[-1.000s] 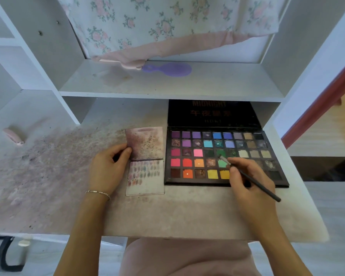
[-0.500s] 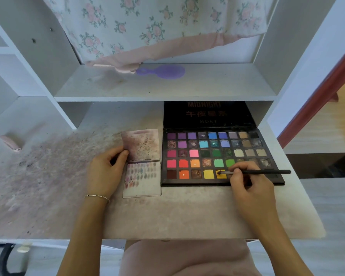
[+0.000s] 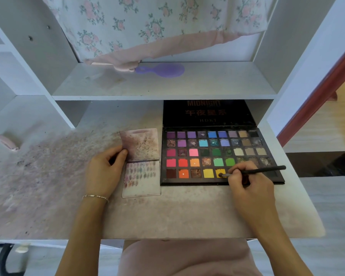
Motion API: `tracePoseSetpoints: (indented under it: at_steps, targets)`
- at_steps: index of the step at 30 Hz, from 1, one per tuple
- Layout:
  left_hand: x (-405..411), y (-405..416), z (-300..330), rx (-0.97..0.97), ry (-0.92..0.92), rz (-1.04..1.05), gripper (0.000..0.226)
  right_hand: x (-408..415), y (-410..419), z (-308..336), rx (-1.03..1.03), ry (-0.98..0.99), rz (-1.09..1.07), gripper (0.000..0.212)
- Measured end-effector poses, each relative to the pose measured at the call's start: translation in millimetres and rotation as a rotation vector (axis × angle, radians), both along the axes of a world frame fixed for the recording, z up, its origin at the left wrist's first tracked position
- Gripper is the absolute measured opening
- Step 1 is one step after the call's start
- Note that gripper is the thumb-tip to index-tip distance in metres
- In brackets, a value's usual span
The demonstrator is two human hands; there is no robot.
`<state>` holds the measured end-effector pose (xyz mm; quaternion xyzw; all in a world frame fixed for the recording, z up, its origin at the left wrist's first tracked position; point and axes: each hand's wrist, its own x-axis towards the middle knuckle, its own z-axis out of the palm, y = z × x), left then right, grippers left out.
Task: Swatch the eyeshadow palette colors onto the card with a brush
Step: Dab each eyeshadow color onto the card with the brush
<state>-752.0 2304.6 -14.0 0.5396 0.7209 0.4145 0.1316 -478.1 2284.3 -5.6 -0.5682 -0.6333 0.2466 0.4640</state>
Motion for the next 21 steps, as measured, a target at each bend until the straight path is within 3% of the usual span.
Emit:
tracePoseSetpoints:
  at_steps: [14,21]
  targets:
    - [0,0,0,0.011,0.005,-0.008,0.020,-2,-3,4,0.018,0.025,0.032,0.042]
    - [1,-1,1,0.018,-0.020,-0.012,0.018,-27,-3,5,-0.007,0.145,0.145,0.016]
